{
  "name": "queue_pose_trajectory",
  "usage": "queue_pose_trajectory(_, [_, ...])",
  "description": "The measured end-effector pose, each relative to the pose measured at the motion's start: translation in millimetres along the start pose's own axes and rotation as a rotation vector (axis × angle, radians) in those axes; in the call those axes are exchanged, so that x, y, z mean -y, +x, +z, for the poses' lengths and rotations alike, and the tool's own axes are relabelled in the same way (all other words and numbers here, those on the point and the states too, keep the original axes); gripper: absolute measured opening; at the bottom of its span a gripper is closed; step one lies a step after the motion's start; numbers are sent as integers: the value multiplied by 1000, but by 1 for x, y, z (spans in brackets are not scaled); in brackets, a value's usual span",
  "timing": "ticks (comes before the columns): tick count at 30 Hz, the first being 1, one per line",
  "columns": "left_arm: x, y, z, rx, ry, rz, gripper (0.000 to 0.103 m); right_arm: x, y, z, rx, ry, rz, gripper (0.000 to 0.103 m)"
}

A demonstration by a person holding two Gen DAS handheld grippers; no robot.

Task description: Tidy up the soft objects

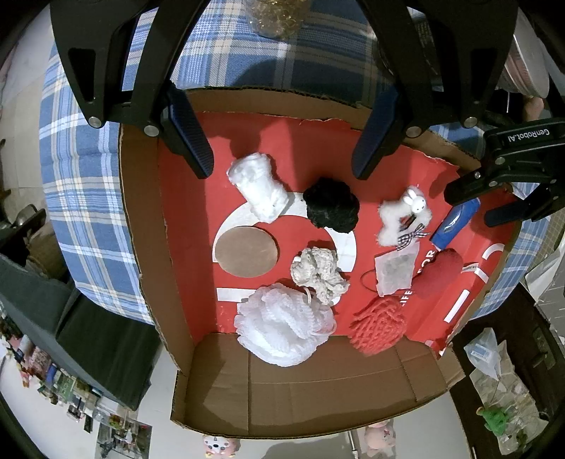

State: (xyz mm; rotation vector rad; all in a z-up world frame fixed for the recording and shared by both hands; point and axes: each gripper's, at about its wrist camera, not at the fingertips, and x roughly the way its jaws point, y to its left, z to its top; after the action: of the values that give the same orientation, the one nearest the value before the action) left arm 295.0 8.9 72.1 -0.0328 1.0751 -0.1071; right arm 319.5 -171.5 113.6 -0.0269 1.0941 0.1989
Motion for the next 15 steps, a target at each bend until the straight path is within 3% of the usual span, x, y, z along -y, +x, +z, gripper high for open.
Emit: queue_pose_trajectory(15, [0, 0, 0, 0, 3, 0, 92, 0, 0, 0, 0, 0, -1, 80])
